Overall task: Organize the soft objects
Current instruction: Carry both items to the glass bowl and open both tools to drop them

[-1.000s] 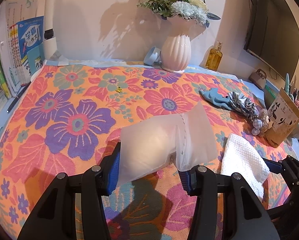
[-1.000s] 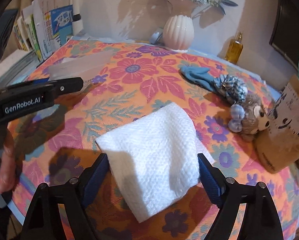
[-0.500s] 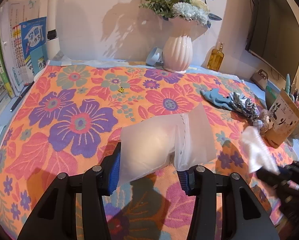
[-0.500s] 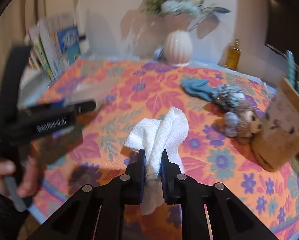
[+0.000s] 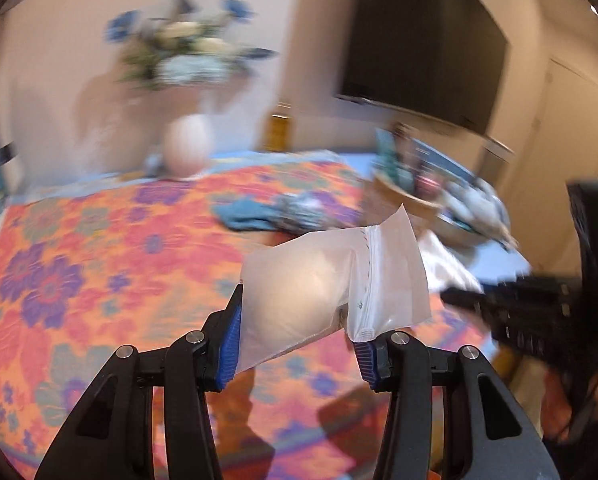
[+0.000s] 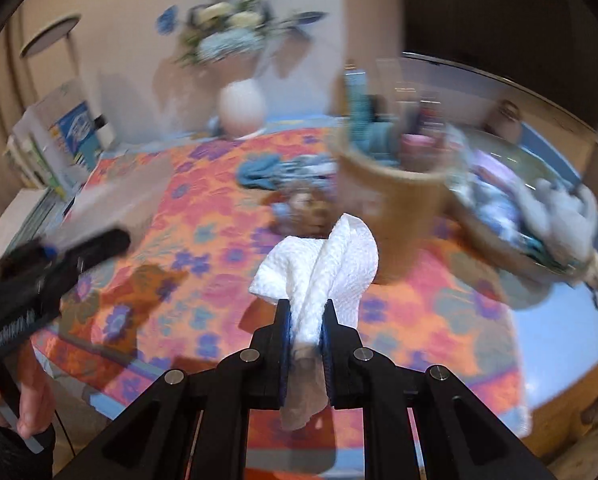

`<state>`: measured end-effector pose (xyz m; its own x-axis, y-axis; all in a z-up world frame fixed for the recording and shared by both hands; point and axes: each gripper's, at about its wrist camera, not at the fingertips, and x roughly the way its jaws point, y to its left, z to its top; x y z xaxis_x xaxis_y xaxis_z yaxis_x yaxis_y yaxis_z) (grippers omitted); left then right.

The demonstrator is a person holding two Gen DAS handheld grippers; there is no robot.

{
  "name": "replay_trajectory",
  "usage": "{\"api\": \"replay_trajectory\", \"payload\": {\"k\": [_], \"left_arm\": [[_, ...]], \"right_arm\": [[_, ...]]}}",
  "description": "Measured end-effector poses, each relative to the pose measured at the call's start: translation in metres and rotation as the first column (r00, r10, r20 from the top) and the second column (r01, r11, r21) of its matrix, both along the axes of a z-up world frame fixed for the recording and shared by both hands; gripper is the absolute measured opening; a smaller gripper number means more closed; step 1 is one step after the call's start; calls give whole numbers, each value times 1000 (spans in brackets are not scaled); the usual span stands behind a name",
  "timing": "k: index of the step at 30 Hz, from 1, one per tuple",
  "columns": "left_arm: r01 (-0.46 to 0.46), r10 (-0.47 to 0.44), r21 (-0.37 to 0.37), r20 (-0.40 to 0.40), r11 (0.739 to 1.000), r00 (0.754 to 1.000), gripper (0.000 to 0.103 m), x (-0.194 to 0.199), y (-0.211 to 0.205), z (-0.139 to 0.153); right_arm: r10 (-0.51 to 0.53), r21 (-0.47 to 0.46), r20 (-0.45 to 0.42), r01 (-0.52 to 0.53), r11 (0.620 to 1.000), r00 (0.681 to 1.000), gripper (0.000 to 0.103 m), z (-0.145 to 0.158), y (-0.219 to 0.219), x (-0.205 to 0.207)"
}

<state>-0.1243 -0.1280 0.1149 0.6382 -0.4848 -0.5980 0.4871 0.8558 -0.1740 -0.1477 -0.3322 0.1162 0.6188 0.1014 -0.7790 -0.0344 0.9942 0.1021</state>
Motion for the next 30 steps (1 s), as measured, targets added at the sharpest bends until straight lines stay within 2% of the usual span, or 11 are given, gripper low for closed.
{"api": "replay_trajectory", "payload": {"k": [5,10,13,20,23,26,27,30], "left_arm": [[160,-161,-28,-11,987,987,44,-17,-61,17],[269,-269,-15,24,963,963,44,-17,-133,45],[254,-255,22,51,967,966,44,-4,-175,57],[198,-201,95,26,976,979,44,39,-246,61],[172,-180,137,47,975,983,44,59,-269,51],[197,-202,132,25,971,979,45,77,-282,39],[200,-204,134,15,971,979,45,82,-284,36],[198,-201,140,5,970,980,46,99,-294,26]], "right_arm": [[-153,-32,24,154,988,988,13,16,-62,-21],[-284,-53,75,288,956,956,13,31,-117,-33],[-335,-44,103,341,939,937,13,42,-147,-26],[-428,1,171,434,901,888,13,68,-208,18],[-413,-22,165,422,906,895,13,77,-225,58],[-383,-84,139,396,914,913,14,80,-226,91],[-369,-101,119,381,919,922,17,80,-226,106],[-335,-122,63,340,932,940,20,71,-228,136]]}}
